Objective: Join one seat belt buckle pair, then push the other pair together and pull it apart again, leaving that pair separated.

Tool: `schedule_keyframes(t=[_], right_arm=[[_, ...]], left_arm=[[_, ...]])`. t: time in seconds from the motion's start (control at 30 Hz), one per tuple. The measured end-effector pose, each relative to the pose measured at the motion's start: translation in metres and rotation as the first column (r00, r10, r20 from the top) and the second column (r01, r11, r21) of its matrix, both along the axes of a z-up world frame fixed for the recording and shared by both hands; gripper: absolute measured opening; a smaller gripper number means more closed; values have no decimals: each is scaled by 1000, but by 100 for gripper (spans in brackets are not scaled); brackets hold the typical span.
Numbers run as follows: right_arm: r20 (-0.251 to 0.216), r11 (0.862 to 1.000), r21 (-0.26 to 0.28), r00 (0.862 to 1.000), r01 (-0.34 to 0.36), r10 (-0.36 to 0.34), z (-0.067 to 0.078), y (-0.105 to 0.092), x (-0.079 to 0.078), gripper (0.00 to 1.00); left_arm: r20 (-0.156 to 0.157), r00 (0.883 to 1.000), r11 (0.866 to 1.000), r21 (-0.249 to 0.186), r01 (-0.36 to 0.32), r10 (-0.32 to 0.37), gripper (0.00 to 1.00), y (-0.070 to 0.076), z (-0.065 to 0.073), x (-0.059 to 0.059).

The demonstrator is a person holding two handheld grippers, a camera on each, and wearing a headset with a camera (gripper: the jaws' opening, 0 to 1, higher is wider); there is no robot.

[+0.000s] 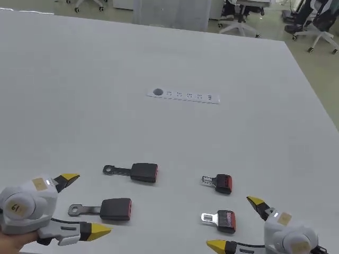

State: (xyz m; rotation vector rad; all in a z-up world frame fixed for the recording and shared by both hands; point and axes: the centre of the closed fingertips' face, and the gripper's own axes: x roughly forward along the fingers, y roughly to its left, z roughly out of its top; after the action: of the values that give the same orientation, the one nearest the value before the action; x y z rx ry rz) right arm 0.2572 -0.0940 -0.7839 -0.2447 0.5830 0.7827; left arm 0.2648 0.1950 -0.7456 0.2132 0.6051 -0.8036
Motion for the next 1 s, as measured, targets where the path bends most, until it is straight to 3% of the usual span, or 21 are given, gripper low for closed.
schedule_keyframes(t=[1.0], right_arm=[[-5, 1000, 14, 1000, 5, -4, -1, 1, -6, 99]], left_arm=[[-2, 1000, 1000, 3, 4, -4, 99, 0, 1, -5]])
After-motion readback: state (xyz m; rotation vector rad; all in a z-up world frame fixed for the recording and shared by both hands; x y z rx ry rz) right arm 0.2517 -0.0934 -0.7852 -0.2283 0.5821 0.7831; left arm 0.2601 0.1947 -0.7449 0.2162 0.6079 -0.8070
